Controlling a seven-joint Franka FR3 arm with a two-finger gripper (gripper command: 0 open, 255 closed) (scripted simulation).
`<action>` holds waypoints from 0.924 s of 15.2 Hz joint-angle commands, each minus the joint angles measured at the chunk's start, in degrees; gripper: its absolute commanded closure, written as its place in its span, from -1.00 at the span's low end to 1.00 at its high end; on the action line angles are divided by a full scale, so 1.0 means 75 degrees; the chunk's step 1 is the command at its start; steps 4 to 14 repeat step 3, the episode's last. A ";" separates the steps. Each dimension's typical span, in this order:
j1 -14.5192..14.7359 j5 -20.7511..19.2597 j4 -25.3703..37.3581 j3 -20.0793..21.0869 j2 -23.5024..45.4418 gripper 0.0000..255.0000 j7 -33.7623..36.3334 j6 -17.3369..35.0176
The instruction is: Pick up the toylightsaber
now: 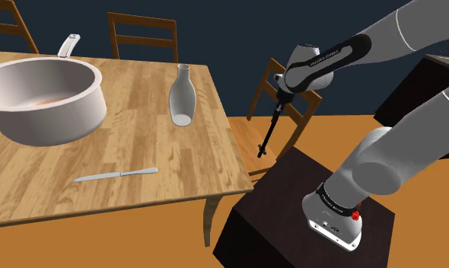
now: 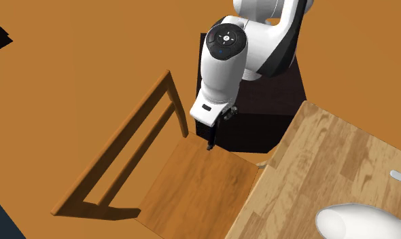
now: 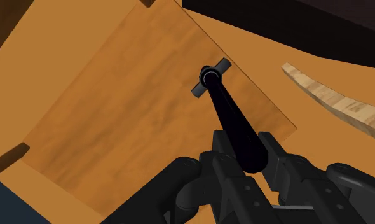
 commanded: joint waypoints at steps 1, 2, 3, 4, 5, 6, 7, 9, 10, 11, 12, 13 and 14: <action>-0.0031 -0.0083 0.0069 0.0040 -0.0193 1.00 0.0069 -0.0257; -0.0034 -0.0088 0.0074 0.0044 -0.0208 1.00 0.0074 -0.0276; -0.0035 -0.0089 0.0074 0.0044 -0.0208 1.00 0.0074 -0.0276; -0.0035 -0.0089 0.0074 0.0044 -0.0208 1.00 0.0074 -0.0276; -0.0035 -0.0089 0.0074 0.0044 -0.0208 1.00 0.0074 -0.0276; -0.0035 -0.0089 0.0074 0.0044 -0.0208 1.00 0.0074 -0.0276; -0.0035 -0.0089 0.0074 0.0044 -0.0208 1.00 0.0074 -0.0276; -0.0035 -0.0089 0.0074 0.0044 -0.0208 1.00 0.0074 -0.0276; -0.0035 -0.0089 0.0074 0.0044 -0.0208 1.00 0.0074 -0.0276; -0.0035 -0.0089 0.0074 0.0044 -0.0208 1.00 0.0074 -0.0276; -0.0035 -0.0089 0.0074 0.0044 -0.0208 1.00 0.0074 -0.0276; -0.0035 -0.0089 0.0074 0.0044 -0.0208 1.00 0.0074 -0.0276; -0.0035 -0.0089 0.0074 0.0044 -0.0208 1.00 0.0074 -0.0276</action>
